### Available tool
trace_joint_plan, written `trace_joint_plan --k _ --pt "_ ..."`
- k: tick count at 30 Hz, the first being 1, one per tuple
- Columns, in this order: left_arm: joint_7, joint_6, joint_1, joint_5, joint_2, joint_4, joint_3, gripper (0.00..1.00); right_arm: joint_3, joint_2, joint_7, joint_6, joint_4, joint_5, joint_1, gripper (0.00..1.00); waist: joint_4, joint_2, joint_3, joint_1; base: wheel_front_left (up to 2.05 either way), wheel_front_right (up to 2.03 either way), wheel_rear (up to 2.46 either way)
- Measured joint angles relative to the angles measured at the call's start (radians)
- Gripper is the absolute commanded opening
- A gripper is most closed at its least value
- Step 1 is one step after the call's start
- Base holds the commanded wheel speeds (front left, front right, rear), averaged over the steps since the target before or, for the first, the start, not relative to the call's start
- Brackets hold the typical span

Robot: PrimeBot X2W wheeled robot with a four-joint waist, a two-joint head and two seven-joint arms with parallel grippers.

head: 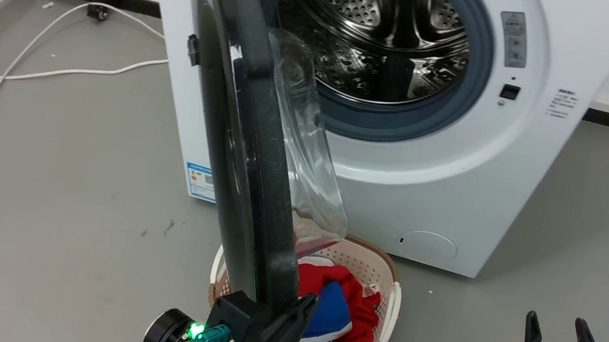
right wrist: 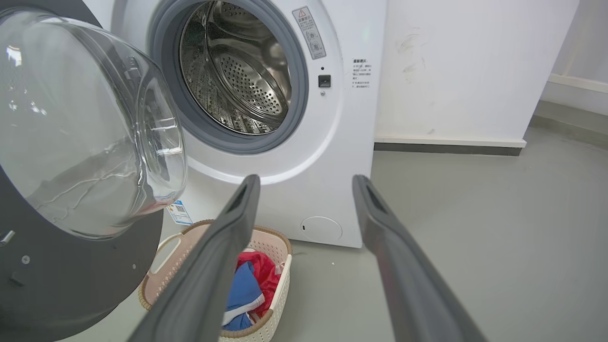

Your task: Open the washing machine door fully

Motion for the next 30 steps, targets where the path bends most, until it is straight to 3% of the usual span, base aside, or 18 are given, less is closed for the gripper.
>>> trace_joint_plan --k 13,30 --pt "-0.061 0.013 0.009 0.006 -0.004 -0.014 -0.012 0.00 -0.003 0.000 0.009 0.000 0.011 0.000 -0.005 1.00 0.124 0.0000 0.009 0.0000 0.00 0.00 0.00" --pt "-0.151 0.095 0.027 -0.005 0.006 -0.029 0.080 0.00 -0.006 0.001 0.007 0.000 0.019 0.006 -0.024 1.00 0.270 0.0000 0.034 0.0000 0.00 0.00 0.00"
